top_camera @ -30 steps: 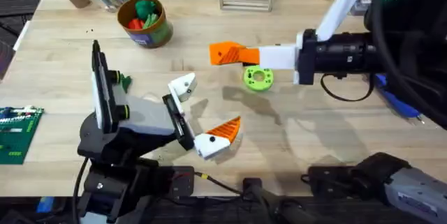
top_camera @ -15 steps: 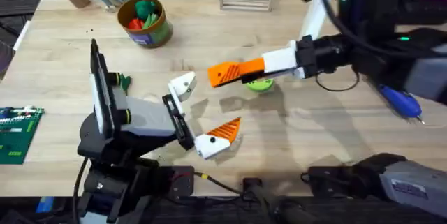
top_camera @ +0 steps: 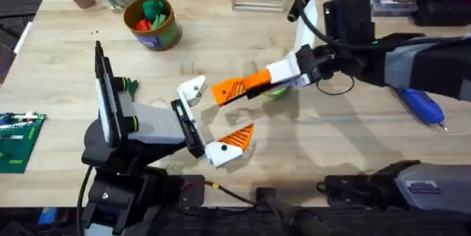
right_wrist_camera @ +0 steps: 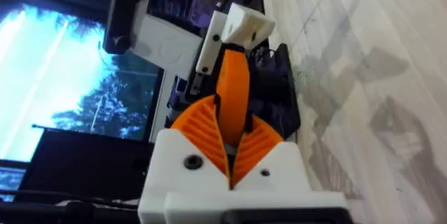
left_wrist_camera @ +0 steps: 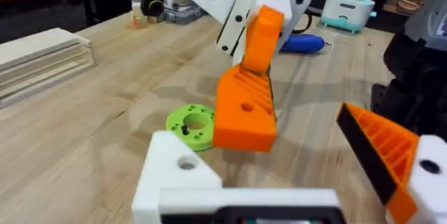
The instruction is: Pick up the gripper from the table and insert it into the empty holder that is missing its gripper. Then pick up a screw, insert it into the mounting hole, and use the screwdriver to tighten it. Finally, clean up the table by picking up the vegetable and placing it into the bucket.
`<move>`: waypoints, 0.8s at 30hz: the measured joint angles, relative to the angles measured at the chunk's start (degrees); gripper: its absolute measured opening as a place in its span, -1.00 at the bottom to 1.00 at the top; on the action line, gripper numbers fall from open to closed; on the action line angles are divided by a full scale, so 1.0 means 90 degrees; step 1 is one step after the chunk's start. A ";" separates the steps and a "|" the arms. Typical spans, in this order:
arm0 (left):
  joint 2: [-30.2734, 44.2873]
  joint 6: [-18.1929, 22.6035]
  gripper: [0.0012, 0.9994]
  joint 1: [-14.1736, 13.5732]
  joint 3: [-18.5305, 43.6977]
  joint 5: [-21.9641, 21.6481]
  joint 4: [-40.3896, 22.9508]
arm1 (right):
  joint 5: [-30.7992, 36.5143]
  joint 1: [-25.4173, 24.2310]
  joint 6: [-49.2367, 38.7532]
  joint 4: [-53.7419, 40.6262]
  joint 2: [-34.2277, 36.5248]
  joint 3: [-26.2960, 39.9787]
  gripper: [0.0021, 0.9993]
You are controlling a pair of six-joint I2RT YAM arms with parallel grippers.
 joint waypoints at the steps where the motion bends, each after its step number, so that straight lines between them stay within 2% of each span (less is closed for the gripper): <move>1: 0.0000 0.0002 0.99 0.0000 0.0000 0.0000 0.0000 | -0.0013 0.0058 0.0047 0.0119 0.0034 0.0000 -0.97; 13: 0.0000 0.0002 0.99 0.0000 0.0000 -0.0004 0.0000 | 0.0035 0.0412 0.1125 0.1814 0.0574 0.0000 -0.97; 24: 0.0000 0.0000 0.99 0.0000 0.0000 -0.0048 0.0000 | 0.0268 0.0479 0.1927 0.2349 0.0785 -0.0002 -0.97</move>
